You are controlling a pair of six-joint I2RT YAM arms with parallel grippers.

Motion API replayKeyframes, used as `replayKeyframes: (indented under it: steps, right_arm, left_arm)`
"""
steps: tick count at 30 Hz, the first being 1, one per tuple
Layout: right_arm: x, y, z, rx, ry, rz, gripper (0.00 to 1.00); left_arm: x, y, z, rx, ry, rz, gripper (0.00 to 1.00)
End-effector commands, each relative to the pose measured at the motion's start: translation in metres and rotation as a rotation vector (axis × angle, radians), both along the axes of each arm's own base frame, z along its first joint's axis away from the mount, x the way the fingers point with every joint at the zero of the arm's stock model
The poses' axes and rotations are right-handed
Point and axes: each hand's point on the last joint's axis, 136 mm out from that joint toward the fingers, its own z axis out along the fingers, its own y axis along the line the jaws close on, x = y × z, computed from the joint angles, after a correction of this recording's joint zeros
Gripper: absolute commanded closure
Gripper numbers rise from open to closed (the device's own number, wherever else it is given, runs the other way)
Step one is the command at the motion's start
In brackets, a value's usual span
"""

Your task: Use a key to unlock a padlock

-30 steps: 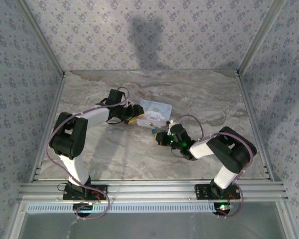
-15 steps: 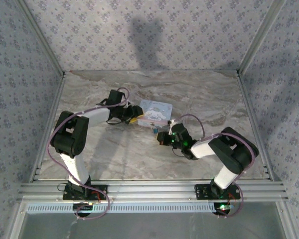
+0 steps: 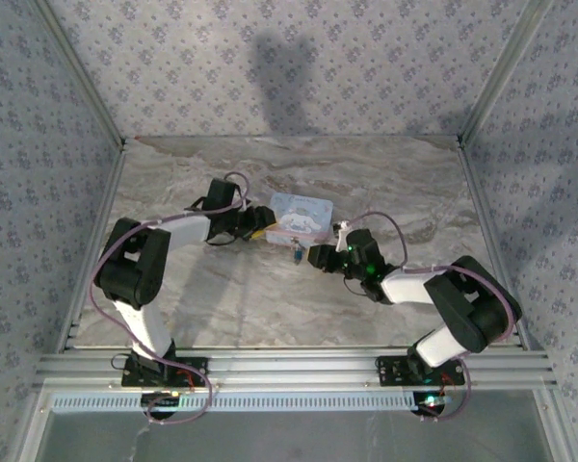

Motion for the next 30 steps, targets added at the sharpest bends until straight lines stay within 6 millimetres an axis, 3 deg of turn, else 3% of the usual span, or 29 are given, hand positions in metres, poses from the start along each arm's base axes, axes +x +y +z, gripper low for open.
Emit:
replayKeyframes:
  steps: [1, 17, 21, 30]
  right_arm:
    - [0.011, 0.008, 0.017, 0.008, -0.048, 0.075, 0.62]
    - [0.063, 0.009, 0.011, 0.001, -0.077, 0.138, 0.53]
    - [0.059, 0.007, 0.015, 0.018, -0.089, 0.142, 0.51]
    - [0.027, 0.005, 0.02, 0.092, -0.072, 0.172, 0.42]
  left_arm:
    - [-0.033, 0.022, -0.043, 0.124, 0.149, 0.041, 0.46]
    - [-0.066, 0.021, -0.041, 0.112, 0.153, 0.068, 0.46]
    - [-0.069, 0.023, -0.041, 0.113, 0.153, 0.078, 0.46]
    - [-0.067, 0.023, -0.034, 0.109, 0.135, 0.081, 0.45]
